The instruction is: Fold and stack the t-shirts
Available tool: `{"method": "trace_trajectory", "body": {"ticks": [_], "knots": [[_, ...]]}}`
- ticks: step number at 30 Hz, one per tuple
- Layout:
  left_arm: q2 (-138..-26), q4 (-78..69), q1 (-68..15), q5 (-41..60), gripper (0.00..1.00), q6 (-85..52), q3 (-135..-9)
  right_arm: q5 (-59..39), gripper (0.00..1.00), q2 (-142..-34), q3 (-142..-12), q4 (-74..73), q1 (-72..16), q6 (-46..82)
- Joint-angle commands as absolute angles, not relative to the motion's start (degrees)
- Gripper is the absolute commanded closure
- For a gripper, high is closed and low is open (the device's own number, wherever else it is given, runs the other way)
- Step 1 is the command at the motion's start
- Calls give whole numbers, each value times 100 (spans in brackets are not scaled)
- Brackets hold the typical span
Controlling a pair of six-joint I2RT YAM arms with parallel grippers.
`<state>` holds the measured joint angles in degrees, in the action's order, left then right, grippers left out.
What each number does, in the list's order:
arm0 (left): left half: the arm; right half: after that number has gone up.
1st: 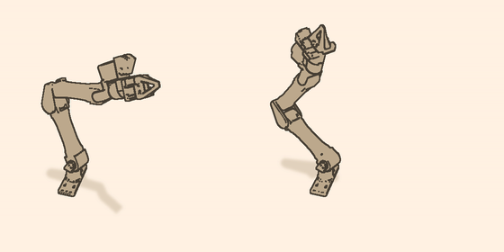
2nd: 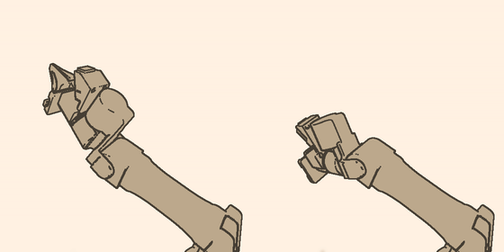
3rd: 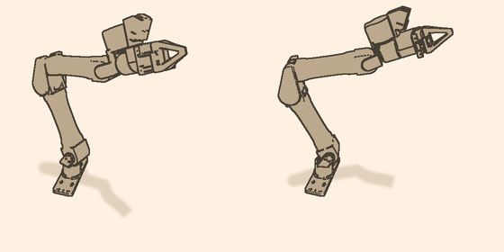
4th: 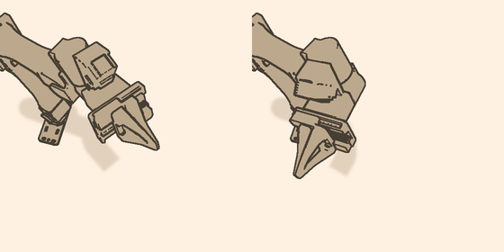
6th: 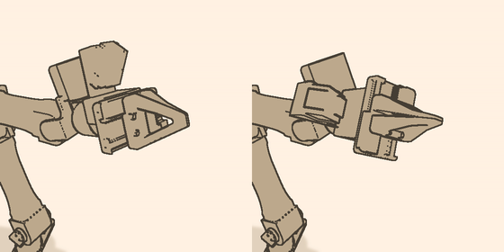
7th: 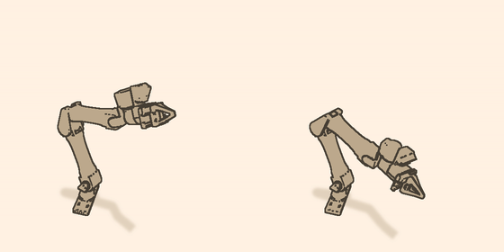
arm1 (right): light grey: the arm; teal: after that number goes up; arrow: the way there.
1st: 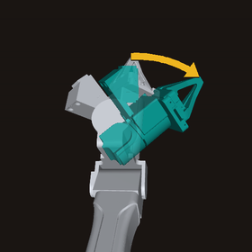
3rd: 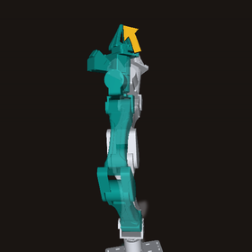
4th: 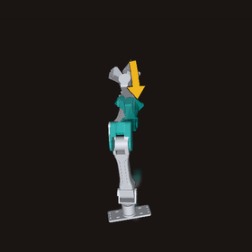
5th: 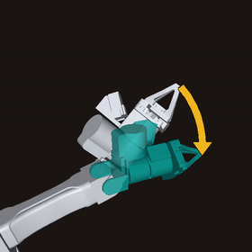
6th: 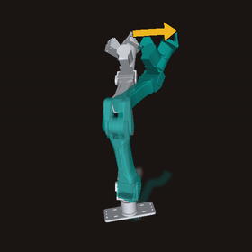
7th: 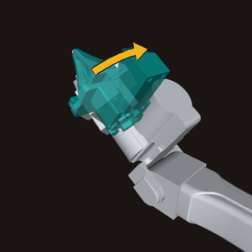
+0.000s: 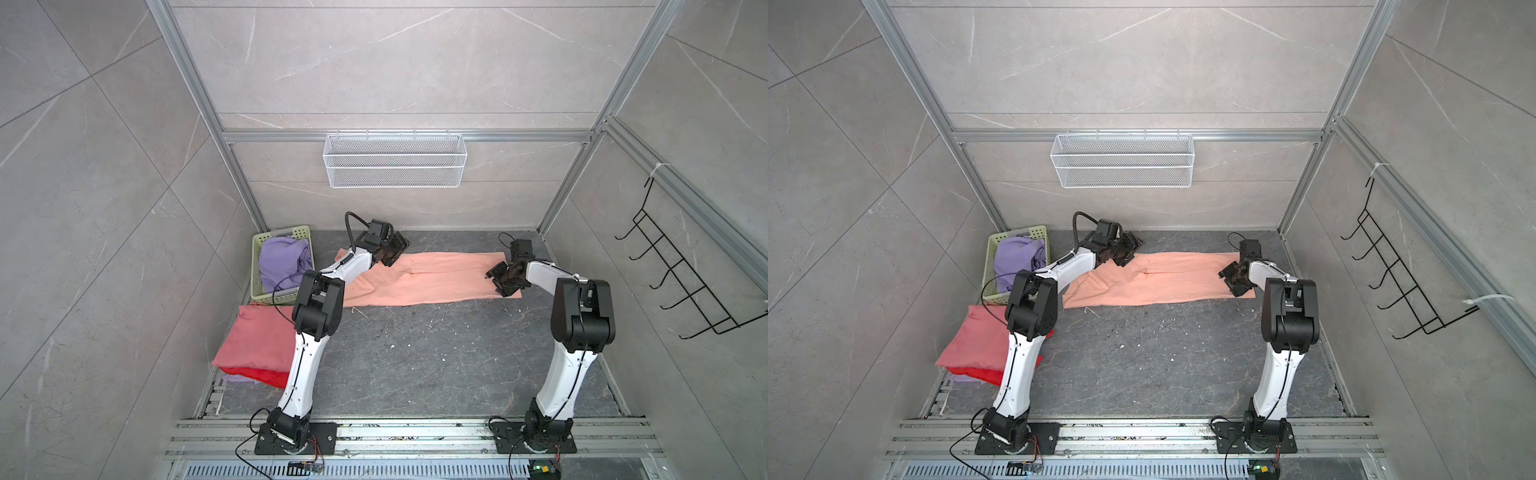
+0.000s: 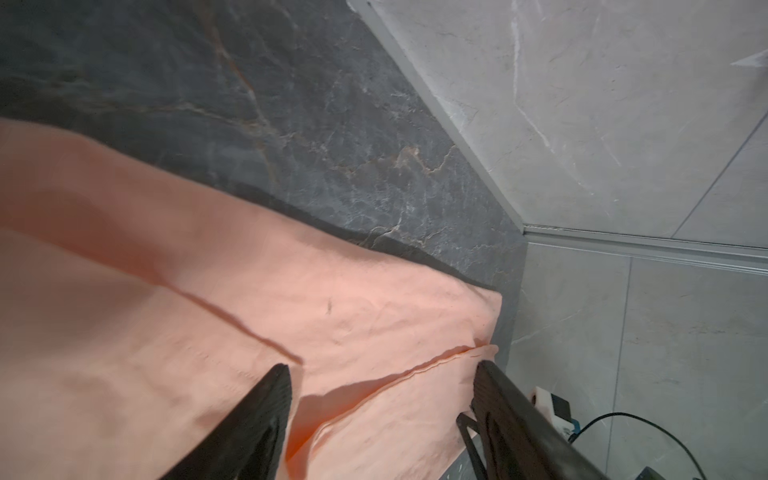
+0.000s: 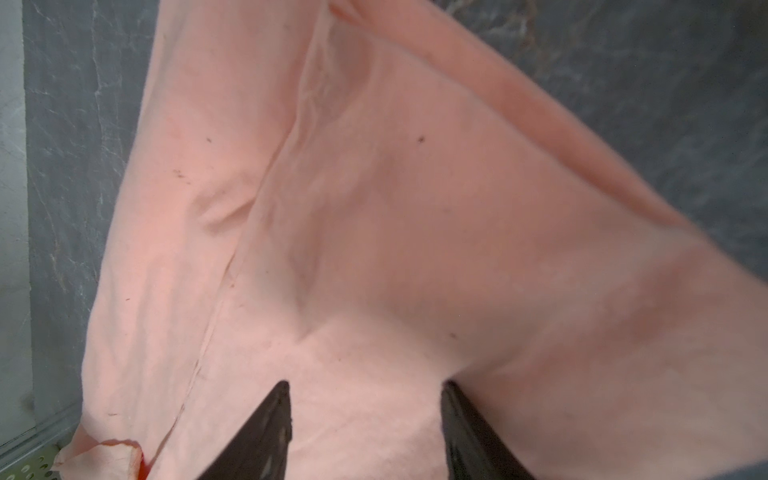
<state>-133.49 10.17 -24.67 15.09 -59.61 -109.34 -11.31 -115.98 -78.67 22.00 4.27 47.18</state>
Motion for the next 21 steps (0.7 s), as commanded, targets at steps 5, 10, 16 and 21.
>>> {"method": "trace_trajectory", "body": {"ticks": [5, 10, 16, 21], "knots": [[-11819, 2054, -2420, 429, 26, -5608, -9570, -1195, 41, -11521, -8684, 2386, 308, 4091], [-11548, 1978, -2422, 242, 25, -6050, -8679, -1252, 41, -12088, -9448, 2390, 31, 3990], [-11622, 1873, -2422, -10, 25, -6467, -8320, -1276, 41, -12670, -9828, 2573, -199, 3990], [-11831, 2249, -2392, 44, 24, -6394, -8524, -1246, 41, -12729, -9523, 2767, -229, 4074]]}}
